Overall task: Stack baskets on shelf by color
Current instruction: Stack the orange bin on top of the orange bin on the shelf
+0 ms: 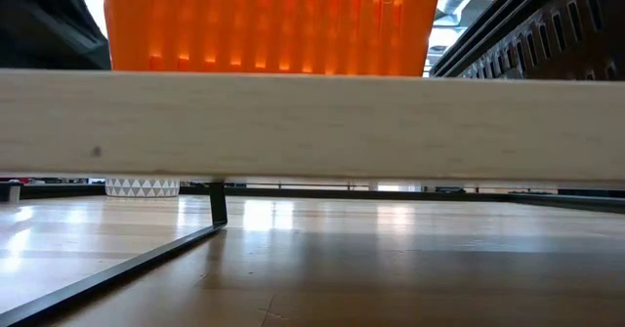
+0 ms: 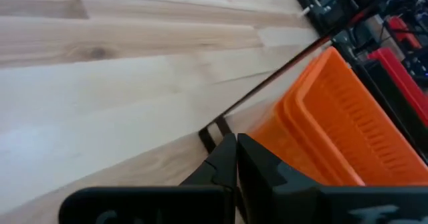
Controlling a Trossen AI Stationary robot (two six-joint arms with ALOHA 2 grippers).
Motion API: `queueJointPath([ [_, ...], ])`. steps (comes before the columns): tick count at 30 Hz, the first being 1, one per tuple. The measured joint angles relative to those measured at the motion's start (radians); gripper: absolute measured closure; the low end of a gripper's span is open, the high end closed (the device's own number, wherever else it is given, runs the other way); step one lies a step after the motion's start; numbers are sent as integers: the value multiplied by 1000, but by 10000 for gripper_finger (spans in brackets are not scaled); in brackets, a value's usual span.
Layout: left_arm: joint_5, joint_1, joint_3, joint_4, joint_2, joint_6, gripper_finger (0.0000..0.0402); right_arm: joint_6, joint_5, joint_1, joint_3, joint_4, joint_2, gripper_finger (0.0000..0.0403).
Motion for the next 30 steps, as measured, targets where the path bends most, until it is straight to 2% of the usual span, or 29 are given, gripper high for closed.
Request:
queueJointPath([
  [5,-2,45,-7,115,0,132,401,8,0,0,0,0,0,285],
  [10,68,95,-7,312,0,359,401,8,0,0,0,0,0,285],
  [13,124,122,-7,375,0,469,401,8,0,0,0,1,0,285],
  [19,125,142,-7,380,0,485,401,9,0,0,0,1,0,285],
  [26,69,138,-7,414,0,464,401,9,0,0,0,1,0,285],
  [28,108,138,-7,438,0,480,401,9,0,0,0,1,0,285],
  [30,191,136,-7,457,0,506,401,9,0,0,0,1,0,285],
])
